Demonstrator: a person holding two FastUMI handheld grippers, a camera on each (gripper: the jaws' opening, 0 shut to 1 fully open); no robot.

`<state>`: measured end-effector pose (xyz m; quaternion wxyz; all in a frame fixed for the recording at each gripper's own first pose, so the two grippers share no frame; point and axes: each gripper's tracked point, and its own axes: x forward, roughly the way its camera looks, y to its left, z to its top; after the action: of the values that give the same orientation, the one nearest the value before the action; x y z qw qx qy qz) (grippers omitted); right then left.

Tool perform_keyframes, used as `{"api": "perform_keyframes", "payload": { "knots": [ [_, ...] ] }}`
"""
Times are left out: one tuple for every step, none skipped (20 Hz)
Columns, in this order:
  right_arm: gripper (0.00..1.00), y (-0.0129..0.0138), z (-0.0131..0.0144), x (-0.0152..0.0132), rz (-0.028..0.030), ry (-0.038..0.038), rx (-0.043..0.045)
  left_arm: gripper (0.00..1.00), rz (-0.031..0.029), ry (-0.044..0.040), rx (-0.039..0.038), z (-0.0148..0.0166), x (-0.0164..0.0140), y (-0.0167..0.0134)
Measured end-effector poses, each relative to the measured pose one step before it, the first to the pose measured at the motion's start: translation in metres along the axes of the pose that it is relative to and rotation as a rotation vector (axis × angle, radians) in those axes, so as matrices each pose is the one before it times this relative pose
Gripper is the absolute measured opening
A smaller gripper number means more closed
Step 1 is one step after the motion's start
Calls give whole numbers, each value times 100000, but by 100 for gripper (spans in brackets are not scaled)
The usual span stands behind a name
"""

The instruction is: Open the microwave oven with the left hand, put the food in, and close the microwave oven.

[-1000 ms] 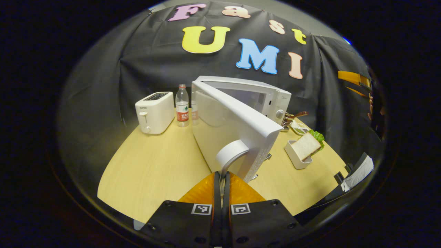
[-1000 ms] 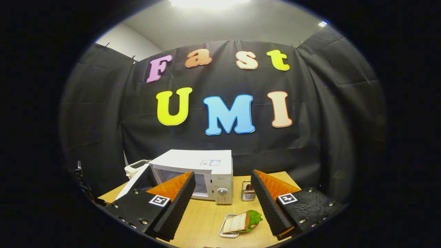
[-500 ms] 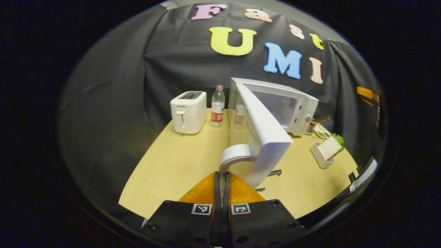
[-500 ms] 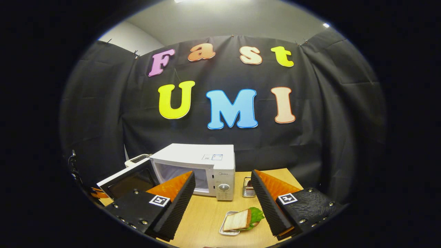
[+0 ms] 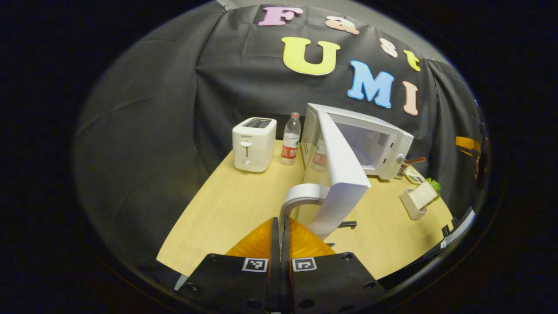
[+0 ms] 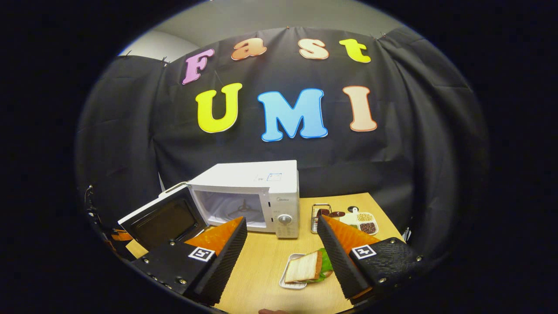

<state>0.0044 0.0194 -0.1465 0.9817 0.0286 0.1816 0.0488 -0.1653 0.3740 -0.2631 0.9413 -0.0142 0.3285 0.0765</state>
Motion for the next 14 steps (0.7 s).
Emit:
{"api": "perform_keyframes", "payload": {
  "knots": [
    [98,-1099,-602,239,-901,2005,1482,6,2047,-600,-867,96,-859,505],
    [98,-1161,-858,407,-1227,1968,694,6,2283,-985,-1689,367,-1277,375],
    [98,-1403,-941,324,-2118,2975,-162,6,2391,-2869,-926,1159,-1468,-221],
    [98,-1399,-1173,449,-2135,3619,-301,6,1767,-5333,346,1710,-1698,-882],
    [98,-1246,-1307,317,-1281,3795,298,6,389,-6646,635,2502,-1608,-1511],
    [98,-821,-1135,311,-652,3178,1183,6,-185,-6151,650,2767,-1145,-2009],
    [98,-772,-984,318,-244,2779,1470,6,-244,-7304,1789,3160,-834,-2410],
    [98,-443,-972,556,369,2602,1408,7,2399,-5897,1925,2661,-364,-1350],
    [98,-263,-1016,579,1153,3089,1001,5,3485,-7695,1504,3498,-318,-1362],
    [98,-197,-1100,609,1126,3511,1124,21,1317,-7959,-680,3455,-79,-1961],
    [98,-6,-787,564,1773,2657,1467,36,-1626,-8106,-1557,3605,217,-2528],
    [98,-225,-858,597,529,2704,1358,52,-1450,-5847,-1341,2415,432,-2448],
    [98,-405,-688,683,263,2992,1507,67,-2451,-3383,-1239,1994,-221,-2402],
    [98,-128,-774,730,911,2679,1967,82,-2554,-1107,-1029,940,672,-2095]
  ]
}}
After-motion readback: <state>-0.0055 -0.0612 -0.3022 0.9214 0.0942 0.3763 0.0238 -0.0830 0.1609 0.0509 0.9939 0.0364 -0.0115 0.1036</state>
